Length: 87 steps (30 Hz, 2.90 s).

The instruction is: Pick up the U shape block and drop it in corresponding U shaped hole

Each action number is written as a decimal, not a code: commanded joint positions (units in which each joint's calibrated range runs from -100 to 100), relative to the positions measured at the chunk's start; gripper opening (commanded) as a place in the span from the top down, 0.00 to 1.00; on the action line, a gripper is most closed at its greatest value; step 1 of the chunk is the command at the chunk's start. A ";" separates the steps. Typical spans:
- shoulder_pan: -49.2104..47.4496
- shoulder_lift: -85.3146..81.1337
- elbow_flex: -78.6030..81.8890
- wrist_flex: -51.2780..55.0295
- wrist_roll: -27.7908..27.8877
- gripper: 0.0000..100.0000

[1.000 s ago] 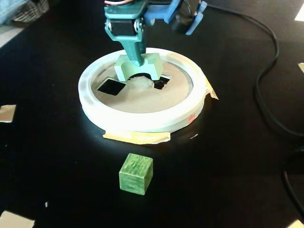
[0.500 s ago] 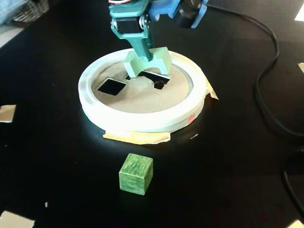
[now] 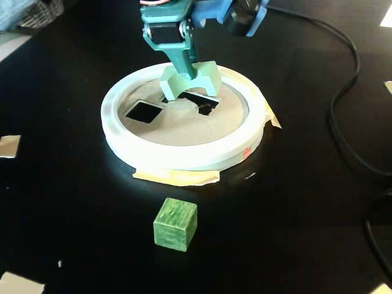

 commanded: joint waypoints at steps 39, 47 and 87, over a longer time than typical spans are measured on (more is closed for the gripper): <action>-3.96 -11.47 -2.20 -0.70 7.91 0.47; -11.45 -11.02 -6.85 -1.91 7.28 0.16; -12.07 10.29 -11.95 -19.17 -2.34 0.02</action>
